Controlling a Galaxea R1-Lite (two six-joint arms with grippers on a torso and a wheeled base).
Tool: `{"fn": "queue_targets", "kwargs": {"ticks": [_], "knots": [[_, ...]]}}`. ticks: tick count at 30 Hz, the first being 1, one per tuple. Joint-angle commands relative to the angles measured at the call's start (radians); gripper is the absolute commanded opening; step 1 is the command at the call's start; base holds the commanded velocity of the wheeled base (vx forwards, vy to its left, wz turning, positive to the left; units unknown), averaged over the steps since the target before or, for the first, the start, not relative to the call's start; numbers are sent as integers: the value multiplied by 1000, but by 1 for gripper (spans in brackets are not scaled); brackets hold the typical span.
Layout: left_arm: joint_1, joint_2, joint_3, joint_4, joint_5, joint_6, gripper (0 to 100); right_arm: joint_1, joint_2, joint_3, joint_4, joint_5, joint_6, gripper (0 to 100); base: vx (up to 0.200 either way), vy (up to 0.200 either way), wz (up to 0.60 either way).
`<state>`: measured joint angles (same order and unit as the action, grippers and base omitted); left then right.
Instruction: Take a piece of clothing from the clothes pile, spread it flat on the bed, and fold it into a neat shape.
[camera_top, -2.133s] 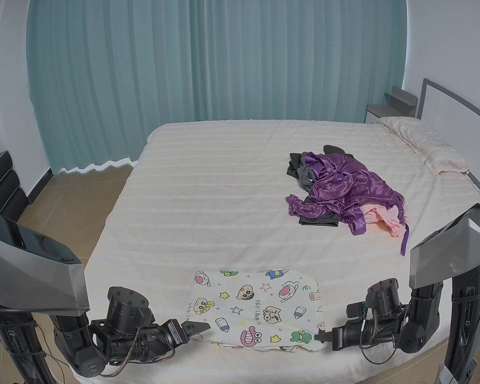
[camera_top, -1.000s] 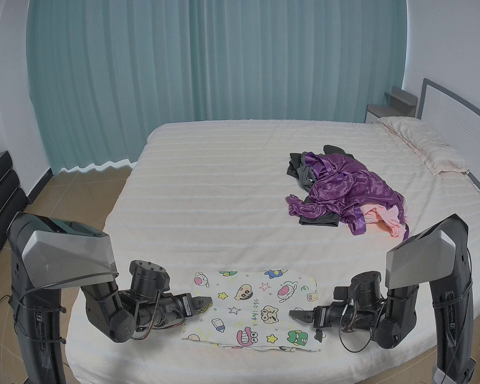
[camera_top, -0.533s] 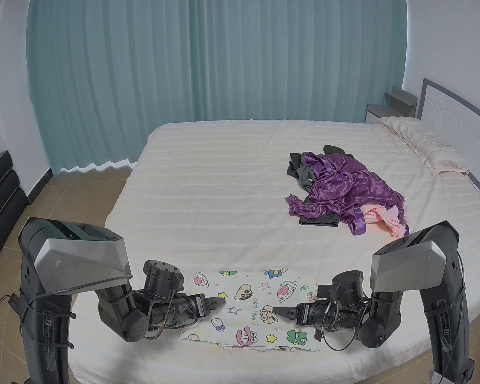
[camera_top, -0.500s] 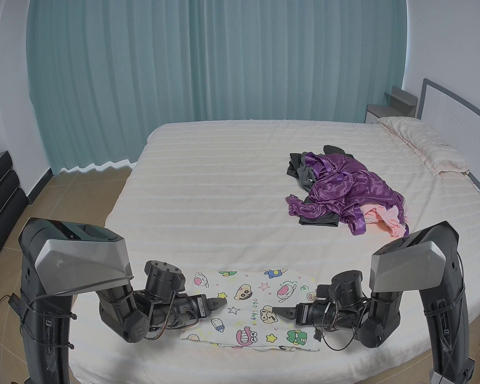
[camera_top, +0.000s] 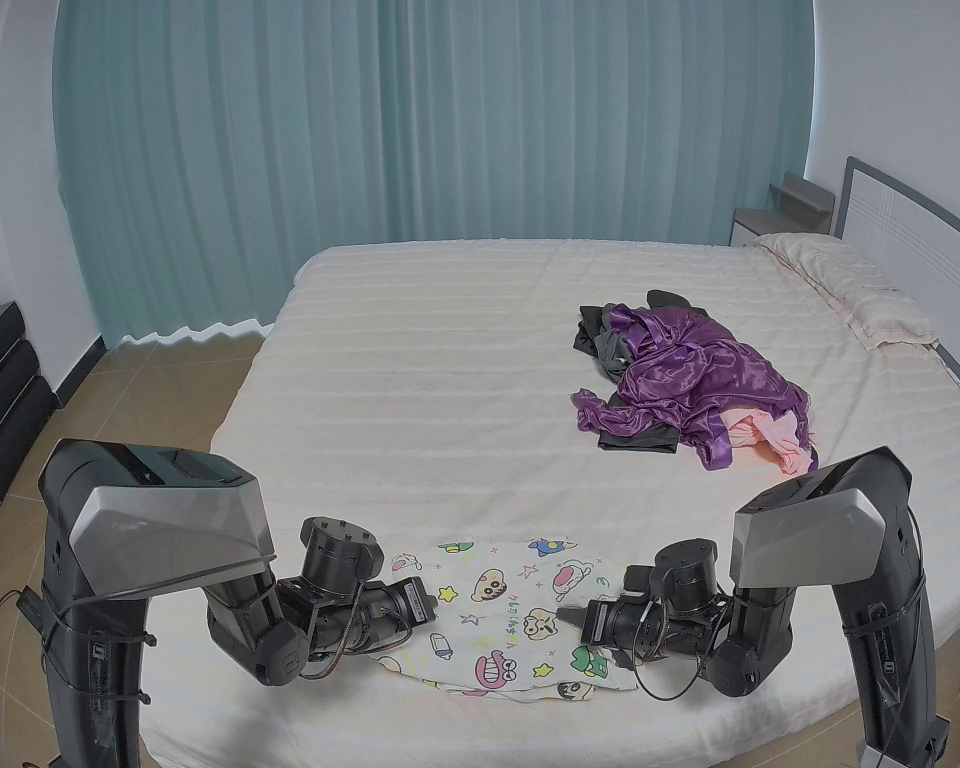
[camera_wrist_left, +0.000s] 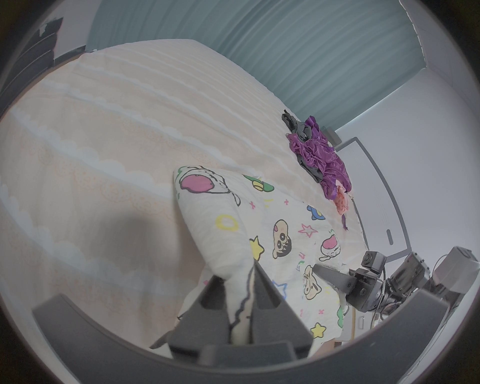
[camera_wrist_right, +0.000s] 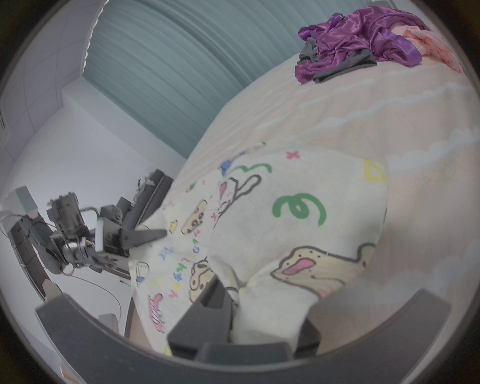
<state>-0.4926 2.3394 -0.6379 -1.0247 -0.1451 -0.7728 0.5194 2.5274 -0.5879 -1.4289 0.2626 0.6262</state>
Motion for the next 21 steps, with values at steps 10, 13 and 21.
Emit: {"fn": "queue_targets", "kwargs": {"ticks": [10, 13, 21], "knots": [[-1, -58, 17, 8, 12, -102, 0, -4, -9, 39, -39, -5, 17, 0, 0, 0, 0], [-1, -69, 18, 6, 13, -102, 0, -4, -9, 39, -39, -5, 17, 0, 0, -200, 0], [-3, -75, 23, 6, 16, -102, 0, -12, -27, 56, -74, -3, 17, 0, 0, -200, 0]]}}
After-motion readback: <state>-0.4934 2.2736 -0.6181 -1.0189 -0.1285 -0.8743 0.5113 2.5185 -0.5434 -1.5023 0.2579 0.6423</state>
